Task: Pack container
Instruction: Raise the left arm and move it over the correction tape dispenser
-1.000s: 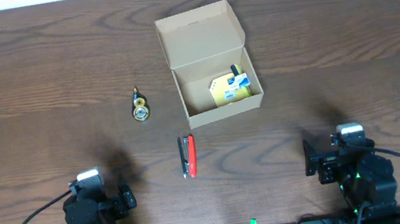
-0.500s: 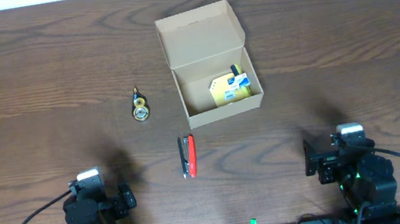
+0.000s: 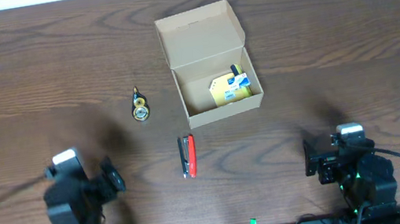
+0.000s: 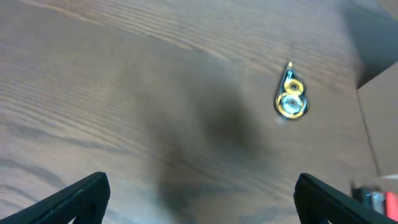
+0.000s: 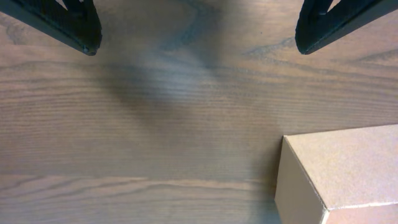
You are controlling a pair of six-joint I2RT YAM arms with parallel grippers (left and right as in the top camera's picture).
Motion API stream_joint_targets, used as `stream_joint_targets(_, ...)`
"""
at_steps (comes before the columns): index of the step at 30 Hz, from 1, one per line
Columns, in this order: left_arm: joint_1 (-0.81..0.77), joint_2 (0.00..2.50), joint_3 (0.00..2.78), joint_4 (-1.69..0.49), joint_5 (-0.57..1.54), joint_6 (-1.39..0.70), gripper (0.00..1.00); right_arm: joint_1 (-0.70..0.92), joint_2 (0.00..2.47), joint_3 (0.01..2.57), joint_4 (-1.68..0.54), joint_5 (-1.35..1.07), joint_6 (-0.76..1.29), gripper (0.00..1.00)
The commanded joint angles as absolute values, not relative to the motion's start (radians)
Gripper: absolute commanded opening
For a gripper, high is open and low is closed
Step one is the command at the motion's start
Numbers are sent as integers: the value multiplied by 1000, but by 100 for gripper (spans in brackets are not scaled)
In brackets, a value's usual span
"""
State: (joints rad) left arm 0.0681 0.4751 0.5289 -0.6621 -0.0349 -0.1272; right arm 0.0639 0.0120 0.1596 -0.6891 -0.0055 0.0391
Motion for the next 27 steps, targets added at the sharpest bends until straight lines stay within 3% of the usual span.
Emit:
stream_joint_targets(1, 65, 674, 672, -656, -56, -135, 95, 59, 6, 157, -700, -12, 21, 99)
stream_joint_targets(11, 65, 1196, 1083, -681, 96, -134, 95, 59, 6, 157, -700, -12, 21, 99)
stream_joint_targets(27, 59, 1539, 1248, -668, 230, -135, 95, 59, 6, 157, -700, -12, 21, 99)
